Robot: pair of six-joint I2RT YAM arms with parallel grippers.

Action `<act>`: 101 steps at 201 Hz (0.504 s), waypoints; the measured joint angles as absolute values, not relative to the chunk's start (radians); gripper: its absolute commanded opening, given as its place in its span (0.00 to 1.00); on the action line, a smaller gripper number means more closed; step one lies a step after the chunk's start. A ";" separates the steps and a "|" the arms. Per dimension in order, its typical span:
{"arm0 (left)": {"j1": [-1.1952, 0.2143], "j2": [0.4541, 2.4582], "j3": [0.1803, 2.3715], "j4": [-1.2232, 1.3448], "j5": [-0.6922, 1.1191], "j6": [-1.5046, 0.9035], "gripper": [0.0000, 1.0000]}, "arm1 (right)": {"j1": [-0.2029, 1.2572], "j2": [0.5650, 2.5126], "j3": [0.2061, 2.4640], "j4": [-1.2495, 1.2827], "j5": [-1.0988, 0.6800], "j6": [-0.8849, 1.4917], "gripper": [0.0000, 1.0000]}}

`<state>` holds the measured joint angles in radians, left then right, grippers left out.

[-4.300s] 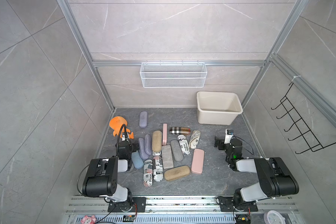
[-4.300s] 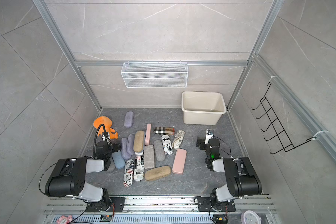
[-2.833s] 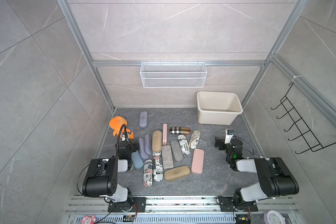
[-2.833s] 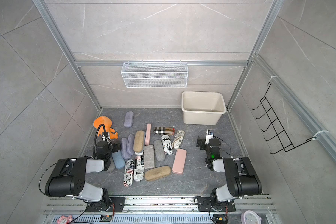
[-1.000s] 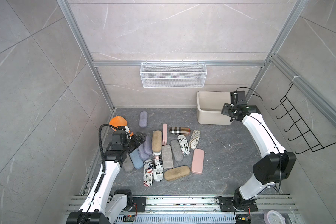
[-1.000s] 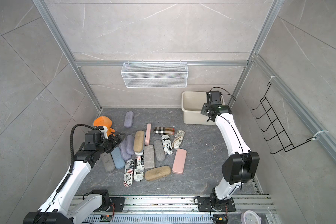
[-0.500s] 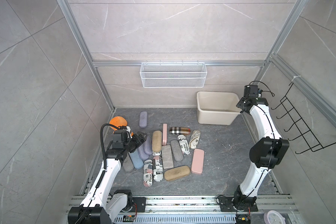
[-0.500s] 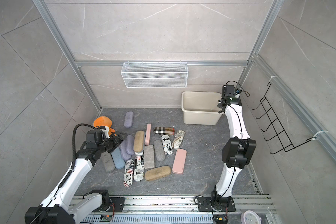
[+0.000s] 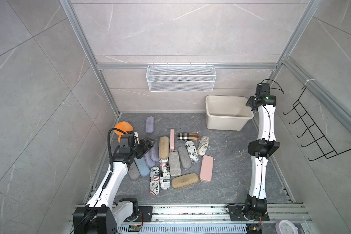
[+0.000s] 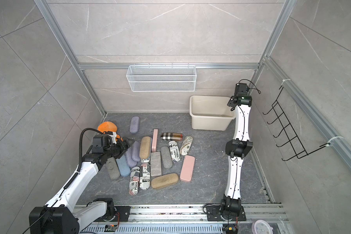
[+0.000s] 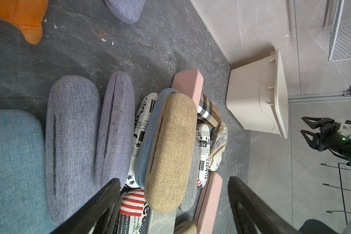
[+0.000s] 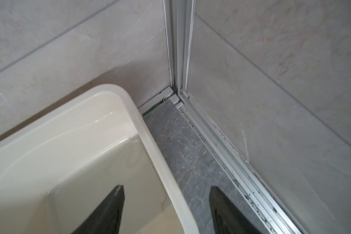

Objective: Put the glasses cases into the storage boxes
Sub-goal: Move the storage box to the center of the board.

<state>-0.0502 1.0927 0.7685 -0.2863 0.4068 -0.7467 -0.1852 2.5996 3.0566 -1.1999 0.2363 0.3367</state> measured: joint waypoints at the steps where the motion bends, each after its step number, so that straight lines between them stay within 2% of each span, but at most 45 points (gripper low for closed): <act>1: -0.050 1.093 0.768 -0.286 0.407 -0.746 0.85 | -0.186 2.600 3.055 -1.201 0.236 0.336 0.71; 39: -0.051 1.099 0.770 -0.285 0.422 -0.737 0.85 | -0.198 2.586 2.943 -1.215 0.215 0.298 0.72; 66: -0.051 1.106 0.770 -0.284 0.423 -0.737 0.84 | -0.210 2.587 2.951 -1.241 0.196 0.286 0.71; 101: -0.051 1.116 0.770 -0.284 0.425 -0.737 0.84 | -0.235 2.599 2.975 -1.241 0.156 0.276 0.63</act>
<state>-0.0505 1.1164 0.7696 -0.2836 0.4248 -0.7372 -0.2348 2.5988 2.9753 -1.2407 0.1562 0.2760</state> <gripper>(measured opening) 0.837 0.666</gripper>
